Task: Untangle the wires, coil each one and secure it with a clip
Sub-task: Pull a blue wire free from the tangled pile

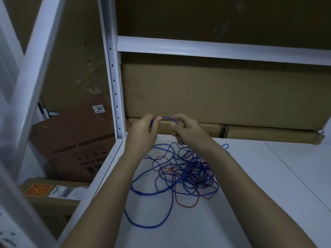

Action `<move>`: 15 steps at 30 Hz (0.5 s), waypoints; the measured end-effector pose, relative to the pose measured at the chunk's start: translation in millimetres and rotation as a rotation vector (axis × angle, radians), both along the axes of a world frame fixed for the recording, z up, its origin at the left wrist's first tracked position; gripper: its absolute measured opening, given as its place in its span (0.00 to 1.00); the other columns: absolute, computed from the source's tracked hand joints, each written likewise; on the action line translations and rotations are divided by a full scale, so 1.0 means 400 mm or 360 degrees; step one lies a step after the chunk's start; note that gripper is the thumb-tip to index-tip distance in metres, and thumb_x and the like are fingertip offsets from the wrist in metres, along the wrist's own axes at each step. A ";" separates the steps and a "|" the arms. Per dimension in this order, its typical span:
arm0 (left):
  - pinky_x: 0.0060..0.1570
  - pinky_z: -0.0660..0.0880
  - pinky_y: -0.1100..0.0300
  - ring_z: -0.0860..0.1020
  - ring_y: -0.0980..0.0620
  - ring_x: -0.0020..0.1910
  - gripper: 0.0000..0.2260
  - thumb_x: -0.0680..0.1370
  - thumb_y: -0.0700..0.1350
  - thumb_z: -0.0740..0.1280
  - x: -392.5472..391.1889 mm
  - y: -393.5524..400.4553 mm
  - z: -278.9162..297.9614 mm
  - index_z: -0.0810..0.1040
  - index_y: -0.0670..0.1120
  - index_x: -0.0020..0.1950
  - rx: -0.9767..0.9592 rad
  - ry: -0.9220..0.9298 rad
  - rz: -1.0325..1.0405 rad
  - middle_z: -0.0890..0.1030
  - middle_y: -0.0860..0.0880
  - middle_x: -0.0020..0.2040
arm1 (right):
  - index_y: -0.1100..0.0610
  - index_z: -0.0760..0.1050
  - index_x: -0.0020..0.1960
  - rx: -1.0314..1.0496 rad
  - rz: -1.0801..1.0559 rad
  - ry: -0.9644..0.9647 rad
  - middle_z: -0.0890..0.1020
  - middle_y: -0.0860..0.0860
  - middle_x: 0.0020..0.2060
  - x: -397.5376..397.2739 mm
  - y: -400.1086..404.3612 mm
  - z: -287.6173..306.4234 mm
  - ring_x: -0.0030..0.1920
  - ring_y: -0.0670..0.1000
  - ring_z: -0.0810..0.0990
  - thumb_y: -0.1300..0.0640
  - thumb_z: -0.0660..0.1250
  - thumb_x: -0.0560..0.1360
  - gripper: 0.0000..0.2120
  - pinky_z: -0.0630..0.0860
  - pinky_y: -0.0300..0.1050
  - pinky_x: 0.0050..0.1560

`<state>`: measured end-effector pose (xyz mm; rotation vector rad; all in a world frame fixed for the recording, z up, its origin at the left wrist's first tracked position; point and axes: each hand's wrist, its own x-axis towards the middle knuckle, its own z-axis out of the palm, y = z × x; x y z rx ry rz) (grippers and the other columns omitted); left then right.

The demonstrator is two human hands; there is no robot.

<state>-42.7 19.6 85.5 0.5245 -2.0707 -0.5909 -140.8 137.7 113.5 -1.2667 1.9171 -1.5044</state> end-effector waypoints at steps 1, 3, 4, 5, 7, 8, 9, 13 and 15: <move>0.27 0.56 0.59 0.62 0.53 0.26 0.17 0.82 0.49 0.60 0.004 -0.001 0.000 0.67 0.40 0.38 0.0023 0.0008 -0.0018 0.64 0.49 0.27 | 0.55 0.75 0.58 -0.0021 -0.0097 0.0203 0.74 0.46 0.31 -0.010 0.003 -0.009 0.30 0.40 0.71 0.57 0.58 0.82 0.09 0.67 0.38 0.34; 0.27 0.57 0.59 0.62 0.52 0.27 0.17 0.82 0.49 0.60 0.011 -0.007 -0.003 0.68 0.39 0.38 0.0064 0.0002 -0.0050 0.65 0.47 0.28 | 0.56 0.79 0.51 -0.0020 -0.0310 0.0825 0.72 0.44 0.28 -0.040 0.014 -0.022 0.28 0.42 0.69 0.56 0.60 0.81 0.09 0.62 0.41 0.30; 0.27 0.58 0.60 0.64 0.51 0.28 0.16 0.82 0.50 0.60 0.015 -0.008 -0.006 0.68 0.40 0.39 0.0080 -0.0024 -0.0067 0.67 0.46 0.29 | 0.55 0.79 0.48 -0.0009 -0.0447 0.1159 0.75 0.45 0.30 -0.052 0.020 -0.024 0.30 0.45 0.72 0.54 0.61 0.80 0.10 0.61 0.43 0.30; 0.28 0.59 0.61 0.65 0.52 0.28 0.16 0.82 0.50 0.60 0.018 -0.007 -0.009 0.70 0.41 0.39 0.0104 -0.0055 -0.0088 0.69 0.46 0.29 | 0.55 0.80 0.46 -0.0031 -0.0614 0.1431 0.77 0.47 0.32 -0.065 0.025 -0.024 0.33 0.49 0.75 0.50 0.62 0.79 0.11 0.61 0.42 0.30; 0.31 0.64 0.65 0.67 0.56 0.29 0.15 0.82 0.49 0.60 0.021 0.001 -0.017 0.72 0.44 0.38 0.0252 -0.0081 -0.0224 0.71 0.49 0.30 | 0.54 0.80 0.40 -0.0186 -0.0979 0.1705 0.79 0.49 0.33 -0.084 0.027 -0.020 0.33 0.53 0.76 0.42 0.63 0.75 0.17 0.63 0.40 0.30; 0.33 0.65 0.66 0.68 0.57 0.29 0.15 0.82 0.49 0.60 0.021 0.008 -0.018 0.73 0.44 0.39 0.0401 -0.0068 -0.0365 0.71 0.50 0.31 | 0.54 0.80 0.38 -0.0294 -0.1111 0.1737 0.78 0.50 0.32 -0.086 0.024 -0.015 0.32 0.53 0.76 0.40 0.63 0.74 0.19 0.62 0.38 0.30; 0.35 0.67 0.66 0.68 0.58 0.29 0.16 0.82 0.49 0.59 0.022 0.018 -0.018 0.74 0.43 0.39 0.0582 -0.0038 -0.0535 0.71 0.50 0.31 | 0.54 0.80 0.38 -0.0393 -0.1171 0.1732 0.78 0.50 0.31 -0.086 0.021 -0.010 0.31 0.53 0.75 0.40 0.63 0.73 0.19 0.62 0.38 0.31; 0.32 0.64 0.68 0.63 0.57 0.25 0.17 0.84 0.44 0.52 0.028 0.045 -0.004 0.71 0.40 0.38 0.1121 0.0222 -0.0987 0.65 0.53 0.25 | 0.56 0.81 0.51 -0.0238 -0.0876 0.1266 0.79 0.49 0.38 -0.086 -0.001 -0.030 0.39 0.53 0.77 0.50 0.61 0.80 0.13 0.62 0.40 0.36; 0.33 0.63 0.65 0.63 0.56 0.26 0.16 0.84 0.42 0.51 0.031 0.044 0.001 0.73 0.39 0.41 0.1301 0.0382 -0.1079 0.64 0.52 0.25 | 0.57 0.81 0.54 -0.0006 -0.0527 0.0961 0.75 0.45 0.32 -0.078 -0.008 -0.071 0.34 0.48 0.72 0.52 0.60 0.81 0.13 0.61 0.41 0.34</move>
